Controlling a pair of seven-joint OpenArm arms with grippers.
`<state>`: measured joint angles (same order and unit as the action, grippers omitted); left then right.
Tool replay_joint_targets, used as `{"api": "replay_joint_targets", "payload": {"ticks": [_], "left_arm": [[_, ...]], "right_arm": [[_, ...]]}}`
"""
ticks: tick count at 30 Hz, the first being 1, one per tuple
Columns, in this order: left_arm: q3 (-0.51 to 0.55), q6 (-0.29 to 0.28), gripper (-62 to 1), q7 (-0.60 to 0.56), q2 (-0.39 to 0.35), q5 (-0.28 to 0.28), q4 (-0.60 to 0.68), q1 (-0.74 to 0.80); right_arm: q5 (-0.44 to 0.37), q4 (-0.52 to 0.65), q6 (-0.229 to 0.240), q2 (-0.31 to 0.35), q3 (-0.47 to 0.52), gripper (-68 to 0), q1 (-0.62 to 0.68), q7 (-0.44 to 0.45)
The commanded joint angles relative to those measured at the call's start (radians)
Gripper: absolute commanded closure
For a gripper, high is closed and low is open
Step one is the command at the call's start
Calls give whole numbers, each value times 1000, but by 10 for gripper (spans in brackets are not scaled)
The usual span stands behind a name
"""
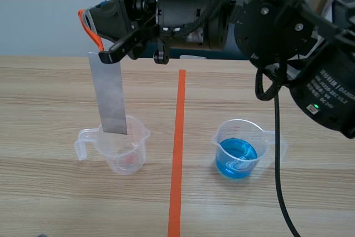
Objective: Do the redox reaction experiment. put the plate into the left beaker
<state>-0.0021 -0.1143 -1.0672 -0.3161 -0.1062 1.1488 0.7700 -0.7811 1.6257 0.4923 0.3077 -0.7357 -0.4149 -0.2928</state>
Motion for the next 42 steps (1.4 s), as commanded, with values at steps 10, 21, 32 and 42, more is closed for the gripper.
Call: {"api": "replay_joint_targets", "payload": {"ticks": [10,21,32,42], "left_arm": [[3,-1,-615,-13,0,-6,15,10],[3,-1,-615,-13,0,-6,15,10],[3,-1,-615,-13,0,-6,15,10],[3,-1,-615,-13,0,-6,15,10]], "right_arm": [[16,-43,-2,-20,1,-2,-11,28],[23,-96,6,-37,-12,-2,-11,42],[75,-117,4,-37,-92,-2,-12,99],[103,-193,5,-48,-110,-2,-11,140]]}}
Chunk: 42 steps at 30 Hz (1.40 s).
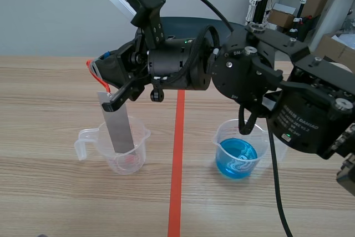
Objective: Do the redox reaction experiment. put the plate into the left beaker
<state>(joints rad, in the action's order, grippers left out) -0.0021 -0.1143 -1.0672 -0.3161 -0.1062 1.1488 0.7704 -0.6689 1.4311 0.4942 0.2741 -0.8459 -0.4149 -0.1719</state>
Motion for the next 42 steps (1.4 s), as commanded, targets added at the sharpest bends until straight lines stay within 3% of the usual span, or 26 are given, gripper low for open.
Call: {"api": "replay_joint_targets", "payload": {"ticks": [1,11,14,16,19,20,22,23,26,29,42], "left_arm": [[3,-1,-615,-13,0,-5,15,10],[3,-1,-615,-13,0,-6,15,10],[3,-1,-615,-13,0,-6,15,10],[3,-1,-615,-13,0,-6,15,10],[3,-1,-615,-13,0,-6,15,10],[3,-1,-615,-13,0,-6,15,10],[3,-1,-615,-13,0,-6,15,10],[3,-1,-615,-13,0,-6,15,10],[3,-1,-615,-13,0,-5,15,10],[3,-1,-615,-13,0,-5,15,10],[3,-1,-615,-13,0,-5,15,10]], "right_arm": [[-4,-8,3,-18,0,-2,-11,20],[16,-66,4,-50,0,-2,-11,42],[16,-66,31,-53,-1,-5,-11,48],[15,-66,47,-53,-1,-50,-11,49],[15,-66,54,-53,-1,-211,-11,49],[15,-66,56,-53,-1,-320,-11,58],[14,-66,51,-53,-1,-613,-11,72],[10,-66,35,-53,-1,-679,-11,76],[11,-66,-13,-52,-1,-679,-11,90],[11,-66,-28,-53,-1,-679,-12,99],[12,-66,-27,-47,0,-679,-11,106]]}}
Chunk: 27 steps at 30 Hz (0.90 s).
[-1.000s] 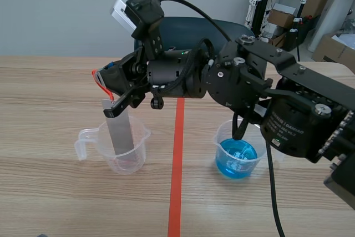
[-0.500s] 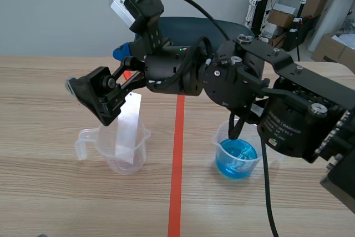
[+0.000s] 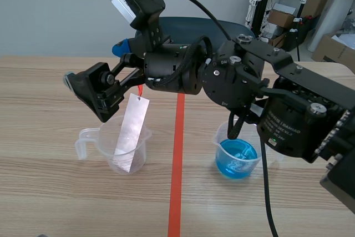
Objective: Do the redox reaction experiment. put the plate into the left beaker
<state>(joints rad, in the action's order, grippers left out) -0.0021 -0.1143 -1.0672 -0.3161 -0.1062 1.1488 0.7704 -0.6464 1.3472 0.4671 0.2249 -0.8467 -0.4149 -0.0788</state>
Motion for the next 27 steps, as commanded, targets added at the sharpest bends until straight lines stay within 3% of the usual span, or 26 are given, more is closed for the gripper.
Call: {"api": "replay_joint_targets", "payload": {"ticks": [1,27], "left_arm": [[3,-1,-615,-13,0,-5,15,10],[3,-1,-615,-13,0,-5,15,10]], "right_arm": [[-11,18,0,2,0,-679,-11,7],[-10,18,-5,2,0,-679,-11,-27]]}}
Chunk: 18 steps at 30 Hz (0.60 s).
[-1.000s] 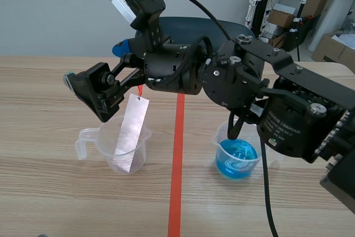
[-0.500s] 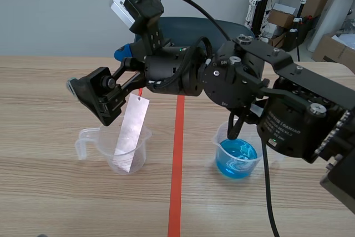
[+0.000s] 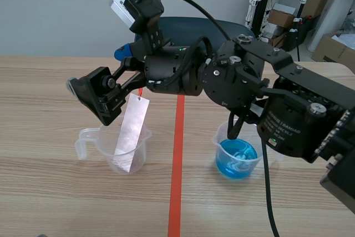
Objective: Do the redox reaction experiment. put the plate into the left beaker
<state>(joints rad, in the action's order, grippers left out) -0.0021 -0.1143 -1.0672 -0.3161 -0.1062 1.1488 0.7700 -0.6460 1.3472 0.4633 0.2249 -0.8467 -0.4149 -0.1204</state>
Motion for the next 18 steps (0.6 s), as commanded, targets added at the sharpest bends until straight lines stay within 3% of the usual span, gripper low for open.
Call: {"api": "replay_joint_targets", "payload": {"ticks": [1,18], "left_arm": [[3,-1,-615,-13,0,-5,15,10],[3,-1,-615,-13,0,-5,15,10]], "right_arm": [[-8,18,-1,2,0,-679,-11,14],[19,18,-1,2,0,-679,-11,14]]}}
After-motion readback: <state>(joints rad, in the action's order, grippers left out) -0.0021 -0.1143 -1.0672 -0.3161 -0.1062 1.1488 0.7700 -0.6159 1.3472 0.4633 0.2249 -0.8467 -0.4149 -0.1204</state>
